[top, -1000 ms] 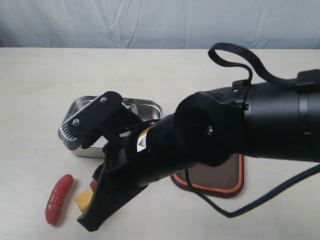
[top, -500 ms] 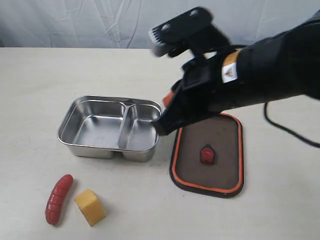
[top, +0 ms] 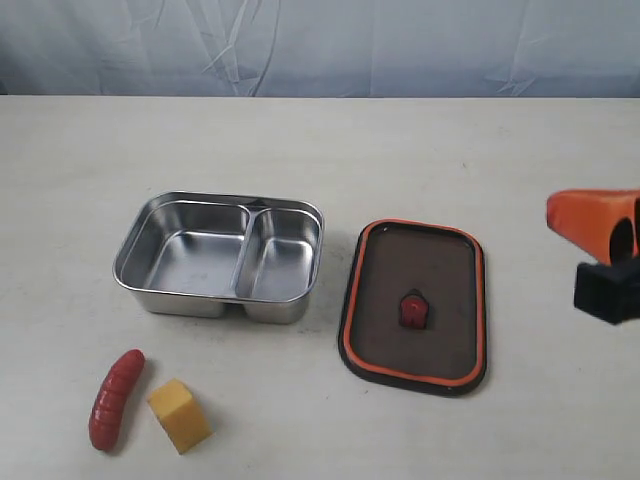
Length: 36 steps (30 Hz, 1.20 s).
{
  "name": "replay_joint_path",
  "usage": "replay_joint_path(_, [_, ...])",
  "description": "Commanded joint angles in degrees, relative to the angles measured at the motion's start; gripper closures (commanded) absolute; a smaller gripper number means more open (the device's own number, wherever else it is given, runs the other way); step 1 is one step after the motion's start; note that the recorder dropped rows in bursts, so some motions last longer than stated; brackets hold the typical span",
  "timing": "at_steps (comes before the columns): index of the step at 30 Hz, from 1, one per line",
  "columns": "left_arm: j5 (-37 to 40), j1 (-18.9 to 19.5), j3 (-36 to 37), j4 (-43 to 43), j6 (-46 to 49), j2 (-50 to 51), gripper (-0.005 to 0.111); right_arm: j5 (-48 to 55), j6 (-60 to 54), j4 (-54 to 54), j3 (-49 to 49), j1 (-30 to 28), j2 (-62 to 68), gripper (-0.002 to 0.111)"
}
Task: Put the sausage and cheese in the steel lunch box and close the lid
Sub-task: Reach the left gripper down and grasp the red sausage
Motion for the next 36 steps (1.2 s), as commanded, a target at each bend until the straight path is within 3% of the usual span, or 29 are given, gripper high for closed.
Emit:
replay_joint_path(1, [10.6,-0.2,-8.1,1.7,4.7,5.9,0.107,-0.8,3.8,-1.4,5.4,-0.4,-2.9,0.109])
replay_joint_path(7, [27.0,-0.2,-24.8,1.5,17.9,28.7,0.107,-0.7,4.6,-1.4,6.0,-0.4,-2.9,0.109])
replay_joint_path(14, [45.6,-0.2,-38.1,8.1,19.5,56.0,0.107,0.6,4.6,-1.4,6.0,-0.4,-2.9,0.109])
replay_joint_path(20, [46.6,-0.3,-38.6,7.4,19.8,70.6,0.107,1.4,5.2,-4.3,6.0,-0.4,-2.9,0.109])
replay_joint_path(29, [47.1,-2.5,-38.6,-2.5,23.3,77.5,0.106,3.2,7.7,-7.7,6.0,-0.4,-2.9,0.109])
replay_joint_path(32, [48.8,-2.5,-38.1,-2.4,24.6,78.9,0.094,3.2,7.7,-7.7,6.0,-0.4,-2.9,0.109])
replay_joint_path(36, [49.5,-2.5,-35.9,-1.8,30.2,81.8,0.056,3.2,7.9,-7.8,6.0,-0.4,-2.9,0.109])
